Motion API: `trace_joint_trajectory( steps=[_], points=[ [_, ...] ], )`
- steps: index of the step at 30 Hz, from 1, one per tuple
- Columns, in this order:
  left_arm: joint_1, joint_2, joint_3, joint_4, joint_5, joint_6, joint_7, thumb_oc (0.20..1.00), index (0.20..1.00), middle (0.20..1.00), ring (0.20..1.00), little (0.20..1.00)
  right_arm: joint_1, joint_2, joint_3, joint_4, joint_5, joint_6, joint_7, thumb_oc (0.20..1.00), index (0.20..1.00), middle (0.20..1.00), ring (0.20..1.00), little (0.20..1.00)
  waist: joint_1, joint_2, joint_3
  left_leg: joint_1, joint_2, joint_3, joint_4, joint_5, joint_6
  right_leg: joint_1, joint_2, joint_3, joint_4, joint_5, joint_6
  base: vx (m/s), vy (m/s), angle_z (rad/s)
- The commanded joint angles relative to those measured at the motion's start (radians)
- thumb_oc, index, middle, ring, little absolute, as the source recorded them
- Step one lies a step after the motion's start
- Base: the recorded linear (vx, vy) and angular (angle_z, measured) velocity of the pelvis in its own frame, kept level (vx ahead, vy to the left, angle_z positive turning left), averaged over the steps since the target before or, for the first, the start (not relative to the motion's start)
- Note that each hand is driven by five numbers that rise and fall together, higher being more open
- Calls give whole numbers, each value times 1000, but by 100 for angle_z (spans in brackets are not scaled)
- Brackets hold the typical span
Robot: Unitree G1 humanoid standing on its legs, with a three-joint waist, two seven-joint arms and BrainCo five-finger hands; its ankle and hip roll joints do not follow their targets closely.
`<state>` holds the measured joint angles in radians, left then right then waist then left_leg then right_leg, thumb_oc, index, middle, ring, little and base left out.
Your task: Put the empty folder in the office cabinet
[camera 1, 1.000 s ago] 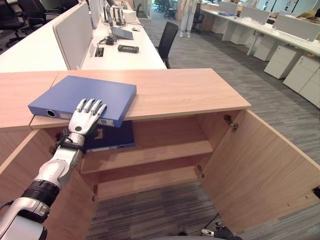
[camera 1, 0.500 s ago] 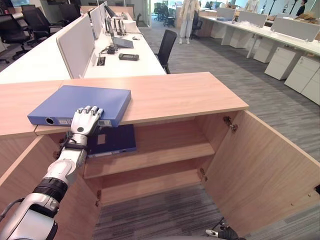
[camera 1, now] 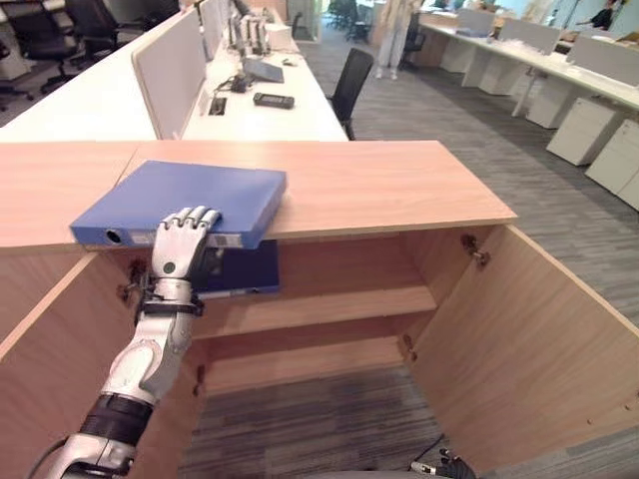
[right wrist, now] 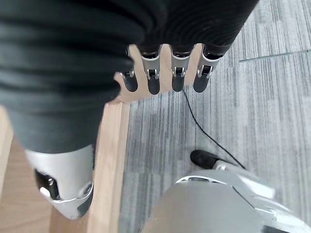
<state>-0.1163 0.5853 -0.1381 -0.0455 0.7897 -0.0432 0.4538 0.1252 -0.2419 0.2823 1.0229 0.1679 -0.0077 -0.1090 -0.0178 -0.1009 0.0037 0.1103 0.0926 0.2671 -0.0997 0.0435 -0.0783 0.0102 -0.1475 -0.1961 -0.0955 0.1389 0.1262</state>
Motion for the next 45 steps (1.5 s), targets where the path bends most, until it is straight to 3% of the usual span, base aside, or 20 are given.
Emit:
trace_joint_trajectory(
  steps=[1, 3, 4, 8, 17, 28, 32, 36, 45],
  points=[
    [34, -60, -16, -65, -320, -131, -159, 200, 200, 200, 200, 200, -118, 42, -29, -3, 65, -20, -9, 1000, 1000, 1000, 1000, 1000, -3, -18, 61, 63, -32, -74, 12, -157, 24, 20, 16, -16, 8, -102, 59, -24, -25, 25],
    [119, -79, -11, -250, -568, -183, -259, 200, 200, 200, 200, 200, -135, 38, -37, -29, 109, -28, -11, 1000, 1000, 1000, 1000, 1000, 9, -6, 72, 54, -34, -91, 12, -150, 26, 20, 14, -25, 8, -100, 55, -15, -27, 20],
    [121, -79, -10, -252, -569, -182, -261, 200, 200, 200, 200, 200, -135, 38, -36, -29, 109, -28, -11, 1000, 1000, 1000, 1000, 1000, 9, -7, 72, 54, -34, -91, 12, -150, 26, 20, 14, -26, 8, -101, 55, -3, -13, 18],
    [205, -74, 54, -400, -978, -222, -336, 200, 200, 200, 200, 200, -152, -8, -71, -132, 195, -33, 3, 1000, 1000, 1000, 1000, 1000, 25, 12, 75, 51, -35, -113, 12, -145, 20, 35, 10, -46, 8, -111, 47, 17, -21, 22],
    [241, -77, 115, -466, -1248, -211, -437, 200, 200, 200, 200, 200, -150, -69, -177, -156, 236, -63, -27, 1000, 1000, 1000, 1000, 1000, 36, 30, 69, 61, -32, -136, 12, -143, 14, 63, 13, -63, 8, -129, 39, 17, -9, 11],
    [293, -116, 160, -449, -1237, -192, -439, 200, 200, 200, 200, 200, -108, -67, -210, -231, 250, -75, -34, 1000, 1000, 1000, 1000, 1000, 36, 33, 72, 63, -29, -134, 12, -145, 15, 67, 16, -63, 8, -136, 36, 0, 0, 0],
    [343, -89, 189, -405, -1236, -174, -507, 200, 200, 200, 200, 200, -43, -134, -252, -541, 293, -108, 54, 1000, 1000, 1000, 1000, 1000, 26, 35, 80, 62, -28, -123, 12, -143, 14, 62, 15, -58, 8, -134, 37, -7, 3, -3],
    [397, -95, 216, -380, -1226, -159, -538, 200, 200, 200, 200, 200, -16, -142, -281, -710, 387, -131, 124, 1000, 1000, 1000, 1000, 1000, 23, 36, 79, 63, -27, -115, 12, -143, 15, 58, 16, -54, 8, -133, 37, -13, 11, -8],
    [342, -125, 213, -358, -1145, -168, -525, 200, 200, 200, 200, 200, -26, -146, -208, -922, 542, -110, 270, 1000, 1000, 1000, 1000, 1000, 30, 28, 72, 63, -23, -111, 12, -141, 9, 59, 15, -52, 8, -137, 36, -4, 0, -2]
  ],
)
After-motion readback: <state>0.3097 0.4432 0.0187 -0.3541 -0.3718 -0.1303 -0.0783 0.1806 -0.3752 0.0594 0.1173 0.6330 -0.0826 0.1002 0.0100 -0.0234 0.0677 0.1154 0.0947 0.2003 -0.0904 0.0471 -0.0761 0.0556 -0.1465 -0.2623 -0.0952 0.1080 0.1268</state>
